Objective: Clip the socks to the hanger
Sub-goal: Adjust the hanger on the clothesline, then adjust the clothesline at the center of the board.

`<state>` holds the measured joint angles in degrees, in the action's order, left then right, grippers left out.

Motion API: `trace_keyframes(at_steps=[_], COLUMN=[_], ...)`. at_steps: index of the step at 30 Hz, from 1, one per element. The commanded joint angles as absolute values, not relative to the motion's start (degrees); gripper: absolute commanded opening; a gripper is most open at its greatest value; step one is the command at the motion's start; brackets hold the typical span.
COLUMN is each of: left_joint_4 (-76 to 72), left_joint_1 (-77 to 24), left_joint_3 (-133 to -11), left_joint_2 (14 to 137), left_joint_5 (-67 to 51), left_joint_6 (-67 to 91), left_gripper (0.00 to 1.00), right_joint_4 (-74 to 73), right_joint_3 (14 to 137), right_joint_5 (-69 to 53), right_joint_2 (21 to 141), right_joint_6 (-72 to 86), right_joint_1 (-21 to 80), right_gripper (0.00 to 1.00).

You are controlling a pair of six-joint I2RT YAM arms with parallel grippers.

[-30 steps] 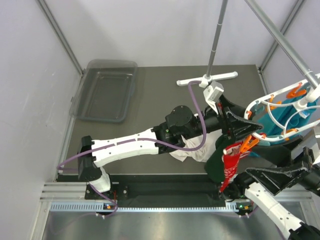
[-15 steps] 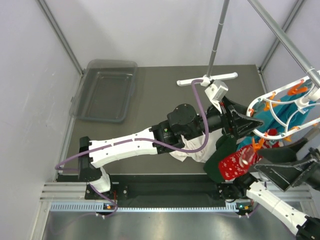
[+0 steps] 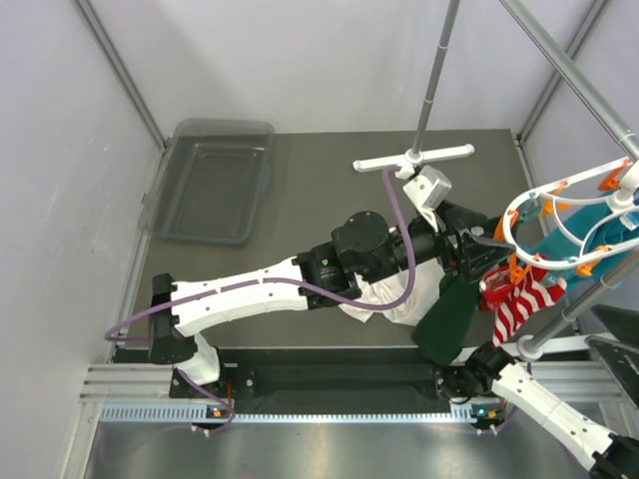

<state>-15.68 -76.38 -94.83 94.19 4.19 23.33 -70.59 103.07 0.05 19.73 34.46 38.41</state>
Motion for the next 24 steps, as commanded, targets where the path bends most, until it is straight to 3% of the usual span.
trace_keyframes(at_steps=[1, 12, 17, 24], left_joint_4=[-17.05, -13.89, -11.61, -7.65], left_joint_1=[-76.46, -76.46, -76.46, -76.46], left_joint_3=[-92.38, -78.58, -72.88, -67.94], left_joint_2=[88.42, 76.74, 72.08, 68.56], left_joint_5=[5.36, 10.71, 12.57, 13.88], left_joint_6=[21.01, 19.86, 20.83, 23.02], left_gripper=[0.82, 0.79, 0.79, 0.77], right_joint_4=[-72.15, -76.47, -70.85, -63.02], right_joint_3=[106.87, 114.08, 105.39, 97.56], right_joint_5=[7.98, 24.60, 28.47, 34.10], right_joint_2=[22.41, 27.86, 27.51, 25.76], right_joint_6=[30.85, 22.95, 18.90, 13.80], right_joint_1=[39.29, 39.20, 39.11, 39.11], right_gripper=[1.00, 0.90, 0.77, 0.73])
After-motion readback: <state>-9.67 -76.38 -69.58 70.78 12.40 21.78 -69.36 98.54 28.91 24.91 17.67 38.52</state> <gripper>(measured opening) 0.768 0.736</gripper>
